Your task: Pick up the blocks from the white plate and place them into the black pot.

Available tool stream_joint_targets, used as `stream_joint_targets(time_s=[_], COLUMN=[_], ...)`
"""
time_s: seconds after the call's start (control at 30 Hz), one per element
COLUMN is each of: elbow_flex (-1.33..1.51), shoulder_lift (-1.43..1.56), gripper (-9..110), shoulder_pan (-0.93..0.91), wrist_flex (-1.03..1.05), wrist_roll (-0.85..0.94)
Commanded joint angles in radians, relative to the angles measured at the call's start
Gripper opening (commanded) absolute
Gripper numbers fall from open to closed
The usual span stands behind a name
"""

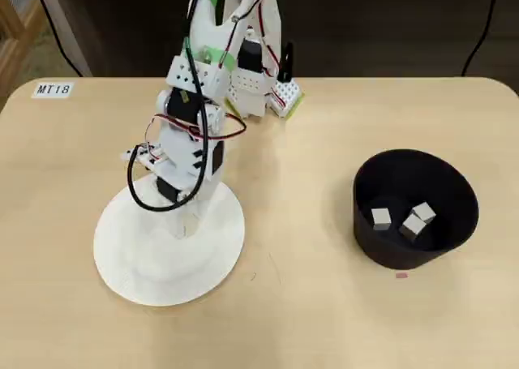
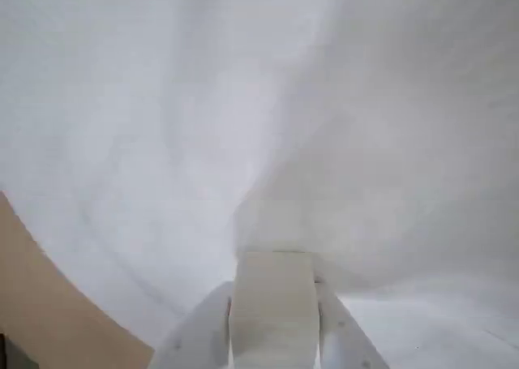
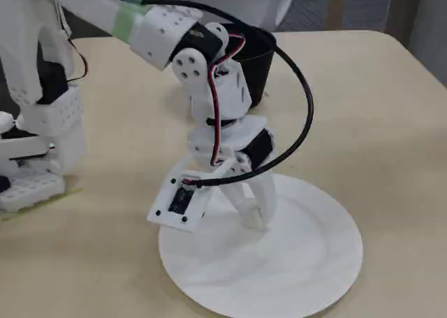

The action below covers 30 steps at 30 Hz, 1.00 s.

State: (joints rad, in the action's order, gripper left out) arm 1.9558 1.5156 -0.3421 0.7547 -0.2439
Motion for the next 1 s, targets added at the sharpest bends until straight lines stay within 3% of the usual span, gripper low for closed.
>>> stream_joint_targets(time_s=[0.0,0.2,0.5,0.73,0.97], elbow_flex=[-0.044,-0.048,-0.011,0.388,0.65], shoulder_lift=[0.1,0.376,0.733,0.957,1.005], gripper=[-2,-2,-2,-2,-2], shoulder_pan=[0.017,0.118,0.505,0.83,0.966], wrist_flex=[-0.031,-0.179,-0.259,-0.597,-0.796], wrist_roll=[0.008,-0.041,0.021,0.041,0.103])
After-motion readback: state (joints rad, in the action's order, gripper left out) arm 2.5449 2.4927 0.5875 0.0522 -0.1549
